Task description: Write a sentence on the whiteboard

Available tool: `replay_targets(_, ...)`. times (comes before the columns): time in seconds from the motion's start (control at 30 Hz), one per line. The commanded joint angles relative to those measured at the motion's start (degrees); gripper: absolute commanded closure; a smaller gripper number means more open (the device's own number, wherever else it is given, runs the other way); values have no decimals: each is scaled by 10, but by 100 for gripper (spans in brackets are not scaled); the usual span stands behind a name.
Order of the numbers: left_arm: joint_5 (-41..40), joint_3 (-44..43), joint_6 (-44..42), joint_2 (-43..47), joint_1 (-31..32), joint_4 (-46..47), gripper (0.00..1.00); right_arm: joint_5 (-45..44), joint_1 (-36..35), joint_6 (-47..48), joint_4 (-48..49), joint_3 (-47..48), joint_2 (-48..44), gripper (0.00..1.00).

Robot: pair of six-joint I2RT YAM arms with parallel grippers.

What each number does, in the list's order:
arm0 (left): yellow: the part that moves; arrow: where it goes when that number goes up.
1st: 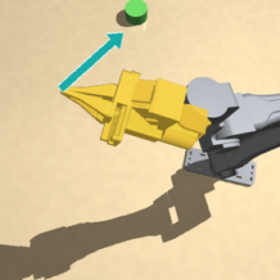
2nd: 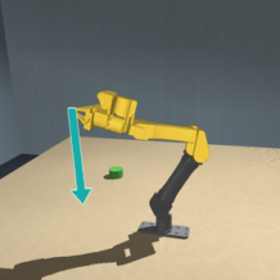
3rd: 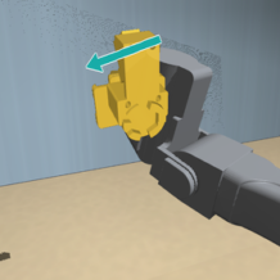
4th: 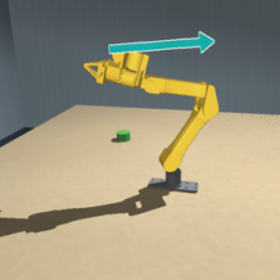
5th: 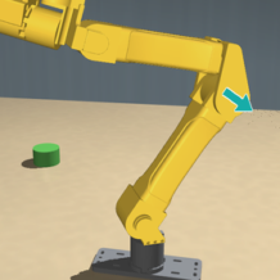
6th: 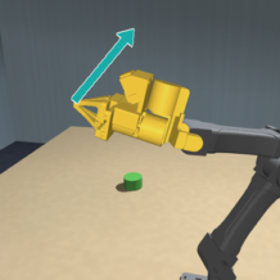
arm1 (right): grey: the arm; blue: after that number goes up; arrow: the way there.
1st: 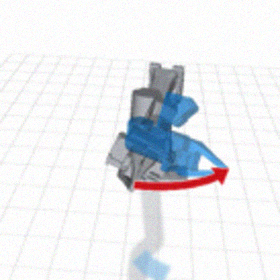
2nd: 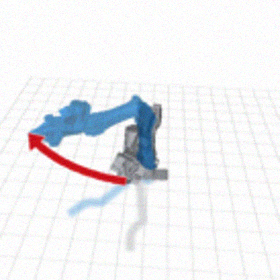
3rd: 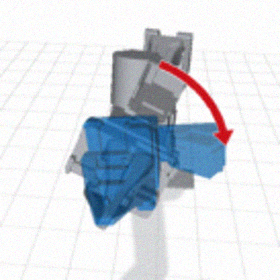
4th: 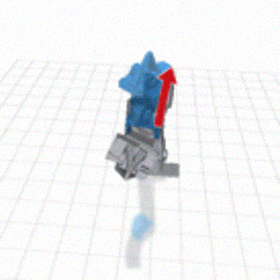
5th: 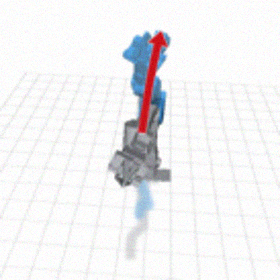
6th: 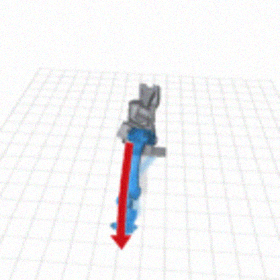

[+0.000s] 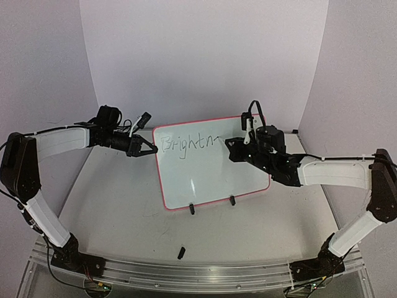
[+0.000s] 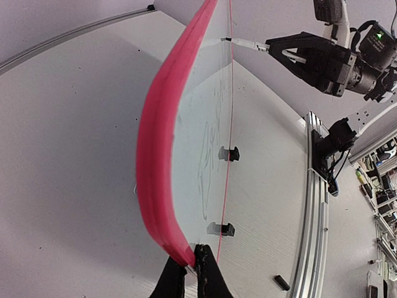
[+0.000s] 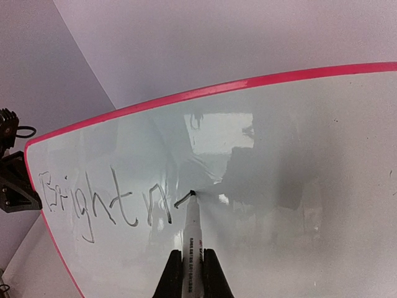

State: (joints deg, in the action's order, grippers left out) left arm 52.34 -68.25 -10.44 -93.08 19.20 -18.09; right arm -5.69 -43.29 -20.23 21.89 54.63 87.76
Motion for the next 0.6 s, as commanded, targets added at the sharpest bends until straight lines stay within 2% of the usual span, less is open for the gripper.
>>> replay_targets(0.0,-35,-16,-57,-3,12,-12,100,-33,2,4,16,4,-11,100)
replay_targets(0.57,-35,-17,-58,-3,11,-13,100,22,2,11,15,26,23,100)
